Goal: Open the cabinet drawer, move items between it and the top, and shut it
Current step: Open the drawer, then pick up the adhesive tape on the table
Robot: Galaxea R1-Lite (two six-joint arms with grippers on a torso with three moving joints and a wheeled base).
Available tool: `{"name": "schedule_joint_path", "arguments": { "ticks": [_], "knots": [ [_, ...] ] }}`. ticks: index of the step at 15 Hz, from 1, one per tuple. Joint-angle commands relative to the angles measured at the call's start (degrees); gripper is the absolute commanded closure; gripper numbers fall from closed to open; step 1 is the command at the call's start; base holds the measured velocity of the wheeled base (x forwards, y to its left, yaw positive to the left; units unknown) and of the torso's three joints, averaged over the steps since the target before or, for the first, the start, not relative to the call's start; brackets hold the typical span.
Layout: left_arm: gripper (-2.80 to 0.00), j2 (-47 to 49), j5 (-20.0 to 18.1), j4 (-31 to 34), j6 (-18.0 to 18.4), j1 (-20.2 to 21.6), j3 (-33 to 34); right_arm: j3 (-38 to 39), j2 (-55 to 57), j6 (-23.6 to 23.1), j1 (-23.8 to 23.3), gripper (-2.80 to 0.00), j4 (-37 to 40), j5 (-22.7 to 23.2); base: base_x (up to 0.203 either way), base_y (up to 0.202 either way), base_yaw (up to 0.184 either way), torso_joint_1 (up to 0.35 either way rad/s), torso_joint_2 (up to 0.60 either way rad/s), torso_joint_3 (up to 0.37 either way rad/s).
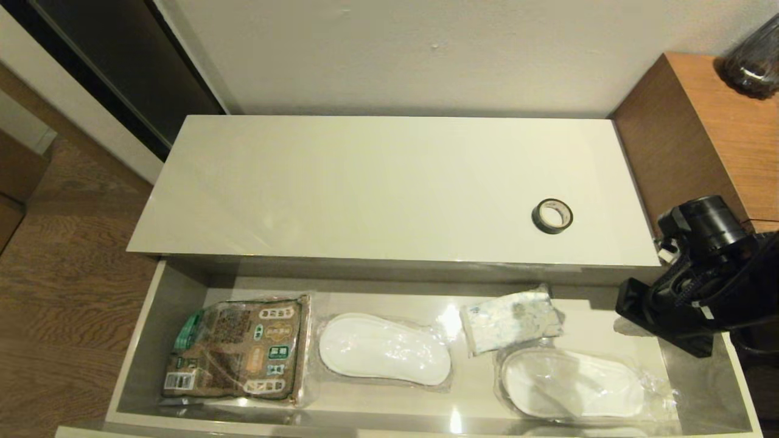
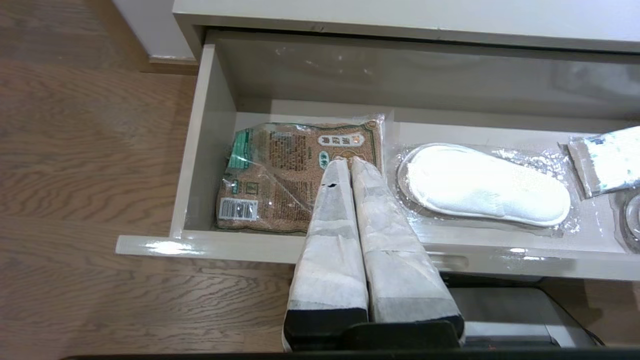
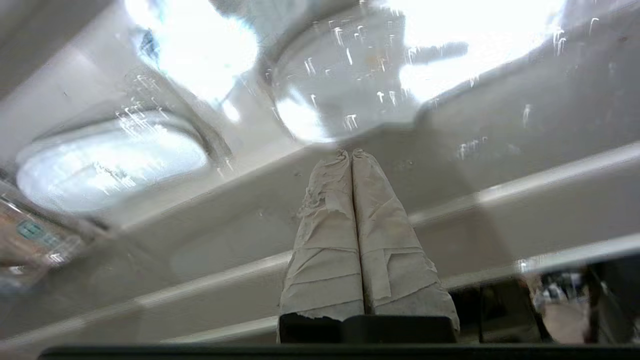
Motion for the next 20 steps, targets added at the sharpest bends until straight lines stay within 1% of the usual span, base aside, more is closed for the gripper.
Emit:
{"name": "schedule_joint_path", "arguments": {
  "ticks": [1, 3, 4, 5, 6, 8, 9, 10, 12, 15, 18, 20],
  "knots": [
    [0.00, 0.1, 0.0, -0.1, 0.0, 0.0, 0.0, -6.0, -0.1, -0.2, 0.1, 0.00, 1.8, -1.2, 0.000, 0.000, 0.000, 0.000, 0.00, 0.000],
    [0.00, 0.1, 0.0, -0.1, 0.0, 0.0, 0.0, -12.2, -0.2, -1.8, 0.9, 0.00, 4.6, -3.6, 0.000, 0.000, 0.000, 0.000, 0.00, 0.000],
    [0.00, 0.1, 0.0, -0.1, 0.0, 0.0, 0.0, -15.0, -0.4, -3.9, 1.7, 0.00, 5.6, -5.2, 0.000, 0.000, 0.000, 0.000, 0.00, 0.000],
    [0.00, 0.1, 0.0, -0.1, 0.0, 0.0, 0.0, -16.7, -0.5, -7.2, 2.9, 0.00, 5.9, -7.1, 0.000, 0.000, 0.000, 0.000, 0.00, 0.000],
    [0.00, 0.1, 0.0, -0.1, 0.0, 0.0, 0.0, -17.3, -0.4, -9.8, 4.4, 0.00, 5.6, -9.4, 0.000, 0.000, 0.000, 0.000, 0.00, 0.000],
    [0.00, 0.1, 0.0, -0.1, 0.0, 0.0, 0.0, -17.8, 0.5, -13.4, 7.8, 0.00, 1.8, -15.5, 0.000, 0.000, 0.000, 0.000, 0.00, 0.000],
    [0.00, 0.1, 0.0, -0.1, 0.0, 0.0, 0.0, -17.7, 1.1, -14.7, 9.9, 0.00, -0.5, -17.6, 0.000, 0.000, 0.000, 0.000, 0.00, 0.000],
    [0.00, 0.1, 0.0, -0.1, 0.0, 0.0, 0.0, -17.9, 2.2, -15.6, 11.9, 0.00, -1.5, -19.8, 0.000, 0.000, 0.000, 0.000, 0.00, 0.000],
    [0.00, 0.1, 0.0, -0.1, 0.0, 0.0, 0.0, -19.9, 5.2, -15.6, 13.1, 0.00, -2.6, -23.0, 0.000, 0.000, 0.000, 0.000, 0.00, 0.000],
    [0.00, 0.1, 0.0, -0.1, 0.0, 0.0, 0.0, -25.0, 9.7, -14.9, 13.0, 0.00, -3.4, -23.5, 0.000, 0.000, 0.000, 0.000, 0.00, 0.000],
    [0.00, 0.1, 0.0, -0.1, 0.0, 0.0, 0.0, -29.3, 13.6, -15.3, 11.5, 0.00, -5.1, -23.3, 0.000, 0.000, 0.000, 0.000, 0.00, 0.000],
    [0.00, 0.1, 0.0, -0.1, 0.0, 0.0, 0.0, -31.7, 14.9, -15.7, 11.1, 0.00, -3.9, -23.8, 0.000, 0.000, 0.000, 0.000, 0.00, 0.000]
  ]
}}
